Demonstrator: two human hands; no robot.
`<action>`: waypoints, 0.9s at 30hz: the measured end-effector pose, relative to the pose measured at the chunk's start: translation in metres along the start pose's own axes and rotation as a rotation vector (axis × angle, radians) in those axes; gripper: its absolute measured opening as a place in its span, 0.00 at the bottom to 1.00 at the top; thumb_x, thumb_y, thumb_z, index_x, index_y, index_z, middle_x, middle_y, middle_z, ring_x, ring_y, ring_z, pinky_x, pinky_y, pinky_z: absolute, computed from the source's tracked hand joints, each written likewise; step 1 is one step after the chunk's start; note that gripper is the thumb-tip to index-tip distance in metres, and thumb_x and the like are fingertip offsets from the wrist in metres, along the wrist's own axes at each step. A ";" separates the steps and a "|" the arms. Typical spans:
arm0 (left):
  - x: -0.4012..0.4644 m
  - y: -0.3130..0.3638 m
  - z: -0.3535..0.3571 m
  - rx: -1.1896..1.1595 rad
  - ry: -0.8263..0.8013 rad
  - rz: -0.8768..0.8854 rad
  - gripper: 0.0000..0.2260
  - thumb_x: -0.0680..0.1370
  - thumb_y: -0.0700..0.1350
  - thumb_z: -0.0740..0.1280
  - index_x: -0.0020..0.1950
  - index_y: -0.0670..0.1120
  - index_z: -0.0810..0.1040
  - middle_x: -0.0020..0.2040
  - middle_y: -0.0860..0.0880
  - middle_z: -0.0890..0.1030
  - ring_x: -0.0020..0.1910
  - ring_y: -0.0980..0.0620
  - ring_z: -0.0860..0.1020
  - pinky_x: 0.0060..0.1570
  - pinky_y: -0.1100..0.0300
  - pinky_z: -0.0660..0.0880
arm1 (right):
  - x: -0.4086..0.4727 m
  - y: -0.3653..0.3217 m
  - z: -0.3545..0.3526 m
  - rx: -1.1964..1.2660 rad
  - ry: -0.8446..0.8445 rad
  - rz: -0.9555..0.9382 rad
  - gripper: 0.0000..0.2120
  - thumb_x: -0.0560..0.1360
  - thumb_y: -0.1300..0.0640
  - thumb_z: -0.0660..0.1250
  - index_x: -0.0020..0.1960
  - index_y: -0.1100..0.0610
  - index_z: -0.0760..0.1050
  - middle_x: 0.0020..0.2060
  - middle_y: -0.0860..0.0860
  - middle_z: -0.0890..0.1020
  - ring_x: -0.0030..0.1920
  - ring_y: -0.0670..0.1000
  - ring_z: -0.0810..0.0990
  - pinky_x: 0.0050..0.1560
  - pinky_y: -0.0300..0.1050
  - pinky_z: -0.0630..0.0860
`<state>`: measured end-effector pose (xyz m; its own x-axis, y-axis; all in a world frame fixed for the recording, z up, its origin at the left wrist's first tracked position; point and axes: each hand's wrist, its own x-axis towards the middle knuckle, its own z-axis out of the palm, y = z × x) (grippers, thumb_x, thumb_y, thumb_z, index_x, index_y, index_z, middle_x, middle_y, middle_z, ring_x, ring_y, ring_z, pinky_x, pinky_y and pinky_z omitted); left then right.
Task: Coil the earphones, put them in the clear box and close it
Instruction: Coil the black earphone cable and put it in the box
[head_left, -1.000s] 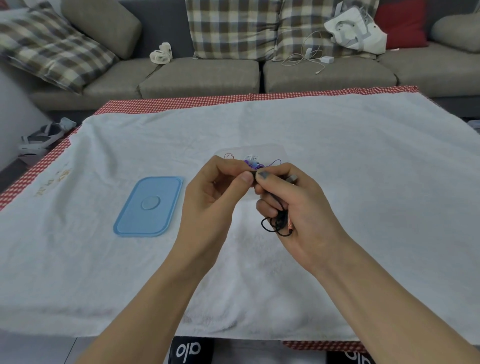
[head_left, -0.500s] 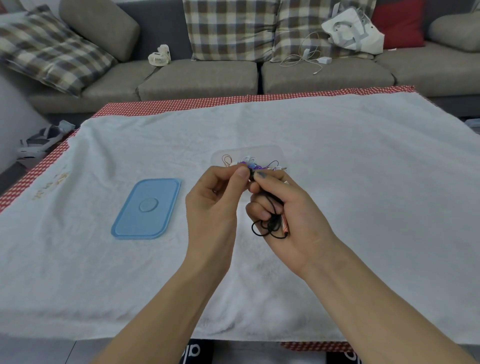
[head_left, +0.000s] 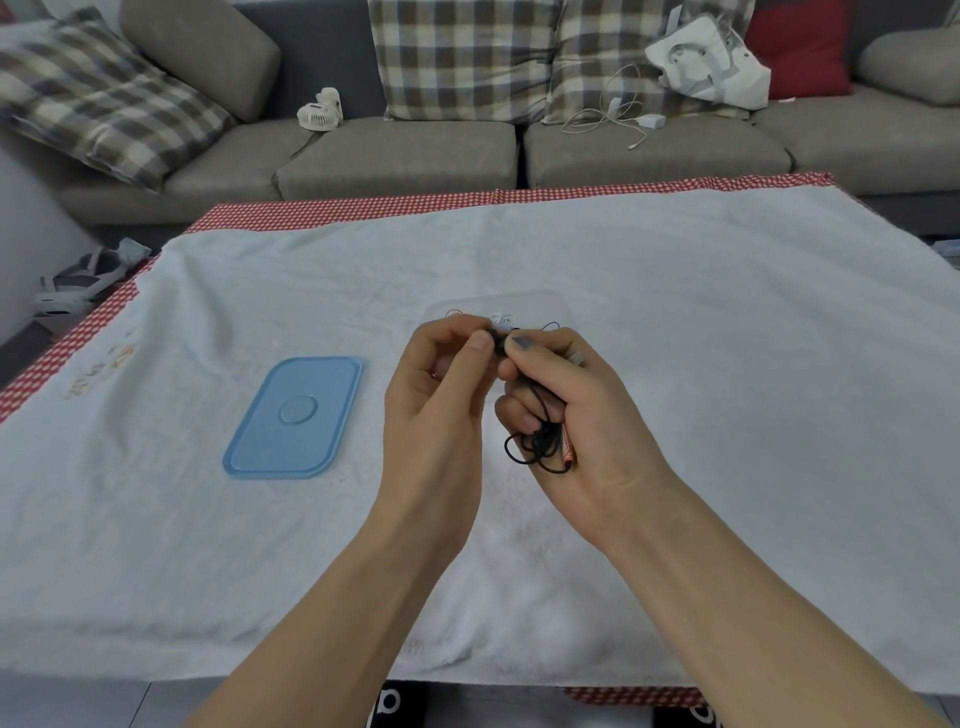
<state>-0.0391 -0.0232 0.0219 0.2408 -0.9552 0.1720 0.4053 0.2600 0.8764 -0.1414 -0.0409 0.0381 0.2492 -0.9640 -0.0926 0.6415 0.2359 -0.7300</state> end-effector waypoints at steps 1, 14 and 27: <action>0.000 0.001 0.000 -0.030 -0.004 -0.016 0.04 0.82 0.36 0.64 0.53 0.43 0.76 0.46 0.46 0.81 0.48 0.52 0.80 0.58 0.59 0.75 | 0.000 0.000 0.000 -0.004 -0.002 -0.002 0.07 0.78 0.67 0.65 0.42 0.60 0.76 0.31 0.54 0.78 0.26 0.47 0.63 0.27 0.38 0.62; 0.000 -0.004 0.006 0.027 0.065 -0.013 0.05 0.82 0.39 0.65 0.49 0.41 0.81 0.47 0.45 0.85 0.51 0.49 0.82 0.62 0.56 0.76 | 0.003 -0.002 -0.004 0.066 -0.022 0.031 0.09 0.78 0.66 0.64 0.40 0.59 0.75 0.30 0.53 0.77 0.25 0.46 0.64 0.28 0.38 0.62; 0.010 0.001 -0.002 -0.237 -0.053 -0.235 0.07 0.82 0.38 0.59 0.55 0.42 0.76 0.48 0.43 0.79 0.49 0.44 0.74 0.55 0.49 0.68 | 0.001 -0.006 -0.002 -0.072 -0.096 -0.059 0.10 0.78 0.69 0.63 0.41 0.60 0.75 0.27 0.53 0.77 0.26 0.49 0.67 0.28 0.38 0.64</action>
<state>-0.0343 -0.0318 0.0237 0.0726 -0.9973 0.0058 0.6398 0.0510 0.7669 -0.1462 -0.0437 0.0411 0.2829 -0.9590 0.0144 0.6043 0.1665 -0.7792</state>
